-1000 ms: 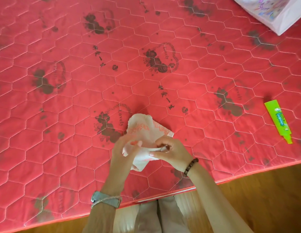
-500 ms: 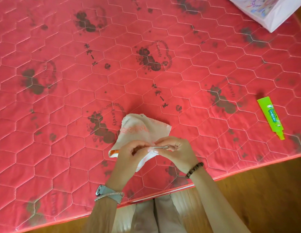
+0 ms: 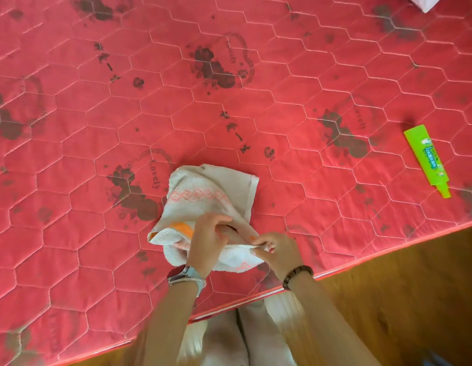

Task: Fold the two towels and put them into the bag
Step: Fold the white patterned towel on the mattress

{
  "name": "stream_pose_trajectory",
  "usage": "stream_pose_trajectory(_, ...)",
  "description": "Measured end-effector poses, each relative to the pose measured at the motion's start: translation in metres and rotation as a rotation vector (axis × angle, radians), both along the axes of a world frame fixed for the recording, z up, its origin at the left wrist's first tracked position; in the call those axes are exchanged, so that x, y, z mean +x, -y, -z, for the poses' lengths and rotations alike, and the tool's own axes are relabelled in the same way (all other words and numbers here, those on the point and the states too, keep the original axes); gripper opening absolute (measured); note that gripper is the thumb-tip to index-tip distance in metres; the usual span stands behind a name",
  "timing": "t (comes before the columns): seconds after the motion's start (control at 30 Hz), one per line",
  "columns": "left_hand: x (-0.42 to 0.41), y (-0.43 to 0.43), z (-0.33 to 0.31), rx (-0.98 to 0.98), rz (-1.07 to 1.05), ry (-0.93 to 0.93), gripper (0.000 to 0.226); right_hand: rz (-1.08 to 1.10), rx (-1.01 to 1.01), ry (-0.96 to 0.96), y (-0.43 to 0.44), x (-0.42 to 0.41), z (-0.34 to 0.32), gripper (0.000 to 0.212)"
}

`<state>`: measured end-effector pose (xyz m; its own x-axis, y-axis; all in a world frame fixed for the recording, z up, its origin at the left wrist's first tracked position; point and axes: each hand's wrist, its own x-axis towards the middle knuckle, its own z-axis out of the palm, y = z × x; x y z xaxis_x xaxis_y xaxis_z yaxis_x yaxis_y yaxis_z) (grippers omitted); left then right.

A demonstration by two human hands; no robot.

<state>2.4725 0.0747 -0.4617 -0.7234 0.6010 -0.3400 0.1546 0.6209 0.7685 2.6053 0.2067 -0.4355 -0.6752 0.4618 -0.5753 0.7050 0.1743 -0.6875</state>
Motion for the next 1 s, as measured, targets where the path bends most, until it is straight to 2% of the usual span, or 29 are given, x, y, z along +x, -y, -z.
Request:
stream_pose_trajectory(0.17, 0.012, -0.010, 0.029, -0.089, 0.205, -0.257, 0.054, 0.043, -0.035, 0.030, -0.006, 0.016, 0.019, 0.013)
stream_pose_trajectory(0.27, 0.017, -0.018, 0.036, -0.046, 0.385, -0.308, 0.061, 0.043, -0.053, 0.042, -0.005, 0.024, 0.029, 0.013)
stream_pose_trajectory(0.33, 0.019, -0.022, 0.045, -0.059, 0.459, -0.327, 0.056, 0.034, -0.063, 0.048, -0.002, 0.028, 0.035, 0.015)
stream_pose_trajectory(0.47, 0.022, -0.028, 0.062, -0.026, 0.407, -0.449, 0.025, 0.059, -0.071, 0.015, 0.005, 0.036, 0.041, 0.019)
stream_pose_trajectory(0.63, 0.018, -0.031, 0.071, -0.118, 0.397, -0.575, 0.031, 0.182, -0.033, 0.045, 0.007, 0.046, 0.045, 0.019)
stream_pose_trajectory(0.7, 0.017, -0.032, 0.070, -0.107, 0.397, -0.582, 0.021, 0.301, -0.060, -0.002, 0.008, 0.047, 0.043, 0.017)
stream_pose_trajectory(0.73, 0.016, -0.032, 0.067, -0.090, 0.383, -0.578, 0.016, 0.352, -0.077, -0.023, 0.008, 0.046, 0.041, 0.016)
stream_pose_trajectory(0.8, 0.016, -0.031, 0.059, -0.047, 0.316, -0.495, 0.019, 0.447, -0.135, -0.057, 0.008, 0.044, 0.037, 0.020)
stream_pose_trajectory(0.9, 0.014, -0.030, 0.039, 0.116, 0.167, -0.249, 0.025, 0.554, -0.178, -0.158, 0.008, 0.036, 0.026, 0.028)
stream_pose_trajectory(1.0, 0.012, -0.027, 0.011, 0.305, 0.083, -0.008, 0.019, 0.571, -0.218, -0.298, 0.008, 0.023, 0.009, 0.030)
